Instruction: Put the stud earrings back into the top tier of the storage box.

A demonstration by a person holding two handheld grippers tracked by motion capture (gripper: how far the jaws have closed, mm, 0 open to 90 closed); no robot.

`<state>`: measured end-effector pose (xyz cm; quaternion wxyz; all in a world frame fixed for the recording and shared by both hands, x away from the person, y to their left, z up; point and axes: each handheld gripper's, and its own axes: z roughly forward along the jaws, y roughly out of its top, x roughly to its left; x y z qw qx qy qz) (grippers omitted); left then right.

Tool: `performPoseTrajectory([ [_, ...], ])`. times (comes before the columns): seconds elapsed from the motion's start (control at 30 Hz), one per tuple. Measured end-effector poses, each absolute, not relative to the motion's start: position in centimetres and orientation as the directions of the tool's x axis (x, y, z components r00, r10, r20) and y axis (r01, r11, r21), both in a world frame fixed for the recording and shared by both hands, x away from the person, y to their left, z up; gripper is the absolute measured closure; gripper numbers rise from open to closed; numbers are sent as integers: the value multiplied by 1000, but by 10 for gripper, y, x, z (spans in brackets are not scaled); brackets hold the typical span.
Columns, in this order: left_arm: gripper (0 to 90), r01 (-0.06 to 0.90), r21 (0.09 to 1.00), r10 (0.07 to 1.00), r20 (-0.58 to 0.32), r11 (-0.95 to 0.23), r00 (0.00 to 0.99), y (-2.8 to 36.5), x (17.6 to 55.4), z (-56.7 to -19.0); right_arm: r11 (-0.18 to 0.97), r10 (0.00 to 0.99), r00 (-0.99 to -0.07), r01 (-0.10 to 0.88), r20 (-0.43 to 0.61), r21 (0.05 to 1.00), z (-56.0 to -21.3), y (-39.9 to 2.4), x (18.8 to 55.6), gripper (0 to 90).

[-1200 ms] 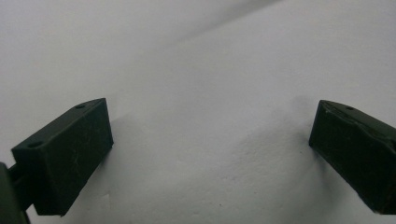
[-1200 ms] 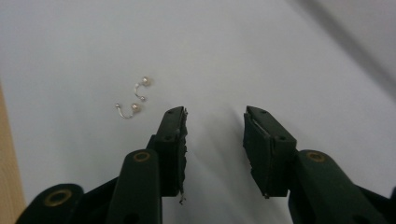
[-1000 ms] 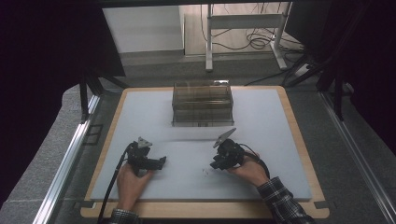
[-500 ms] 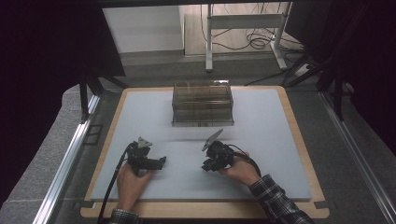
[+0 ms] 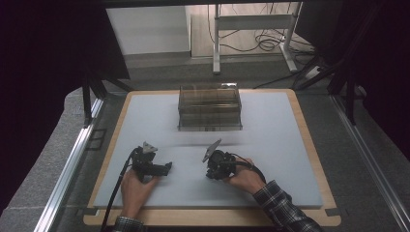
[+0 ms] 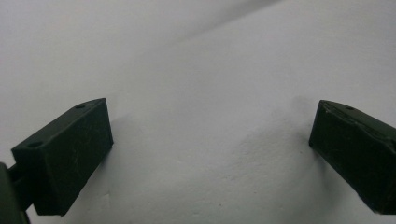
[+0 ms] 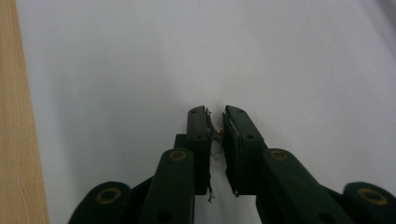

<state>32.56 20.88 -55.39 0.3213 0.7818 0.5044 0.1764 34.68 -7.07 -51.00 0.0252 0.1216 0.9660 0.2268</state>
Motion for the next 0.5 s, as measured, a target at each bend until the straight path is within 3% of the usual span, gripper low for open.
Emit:
performPoseTrajectory([
  [0.5, 0, 675, 681, 902, -49, -284, 428, 209, 326, -554, 865, 249, -968, 238, 34, 441, -510, -71, 348, 844],
])
